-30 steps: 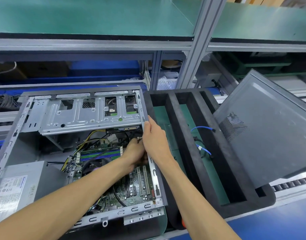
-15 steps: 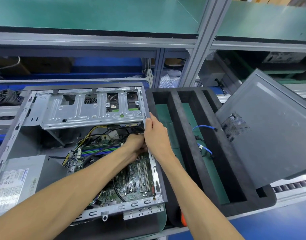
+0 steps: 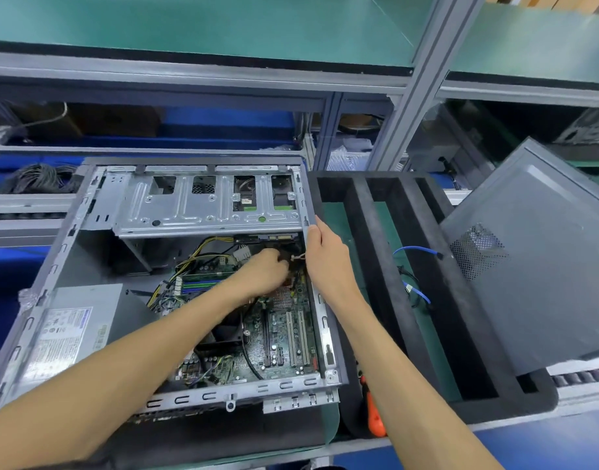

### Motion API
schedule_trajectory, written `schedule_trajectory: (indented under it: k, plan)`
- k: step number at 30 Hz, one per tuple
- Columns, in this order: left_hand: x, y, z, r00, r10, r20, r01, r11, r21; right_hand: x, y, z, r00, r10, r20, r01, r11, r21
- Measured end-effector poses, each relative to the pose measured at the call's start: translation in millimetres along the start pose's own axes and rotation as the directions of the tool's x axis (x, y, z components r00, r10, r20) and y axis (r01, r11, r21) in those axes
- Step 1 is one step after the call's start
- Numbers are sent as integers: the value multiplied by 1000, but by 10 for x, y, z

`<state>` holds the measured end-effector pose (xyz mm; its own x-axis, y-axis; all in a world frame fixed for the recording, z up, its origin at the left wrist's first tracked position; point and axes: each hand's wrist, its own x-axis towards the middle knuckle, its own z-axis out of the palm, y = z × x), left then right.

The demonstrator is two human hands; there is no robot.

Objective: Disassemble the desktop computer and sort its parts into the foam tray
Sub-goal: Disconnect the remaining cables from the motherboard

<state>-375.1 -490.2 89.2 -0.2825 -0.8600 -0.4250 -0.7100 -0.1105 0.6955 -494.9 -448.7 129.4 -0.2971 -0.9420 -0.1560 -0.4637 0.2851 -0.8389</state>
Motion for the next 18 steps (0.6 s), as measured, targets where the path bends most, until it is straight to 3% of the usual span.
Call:
schedule_trajectory:
  k: [1, 2, 4, 7, 12, 16, 18]
  plan:
    - [-23, -67, -59, 994, 100, -36, -85, 953, 292, -1, -3, 1, 1000, -2, 0, 2, 1000, 4]
    - [-45, -147, -105, 980, 195, -45, -143, 839, 525, -3, -2, 2, 1000, -6, -2, 6, 1000, 9]
    - [-72, -300, -186, 971, 231, 56, -194, 634, 748, -7, 2, 1, 1000, -16, -13, 17, 1000, 17]
    - [-89, -437, -235, 971, 166, 174, -239, 578, 780, -8, 10, -3, 999, -24, -23, 25, 999, 38]
    - [-135, -469, -213, 936, 342, 82, -295, 638, 711, 6, 27, 2, 1000, -24, -8, 24, 999, 40]
    - [-152, -438, -347, 963, 261, 68, -251, 776, 579, 3, 26, 7, 1000, -27, 1, 27, 999, 30]
    - [-182, -395, -374, 958, 288, 12, -239, 769, 593, 5, 25, 8, 1000, -25, -3, 25, 999, 31]
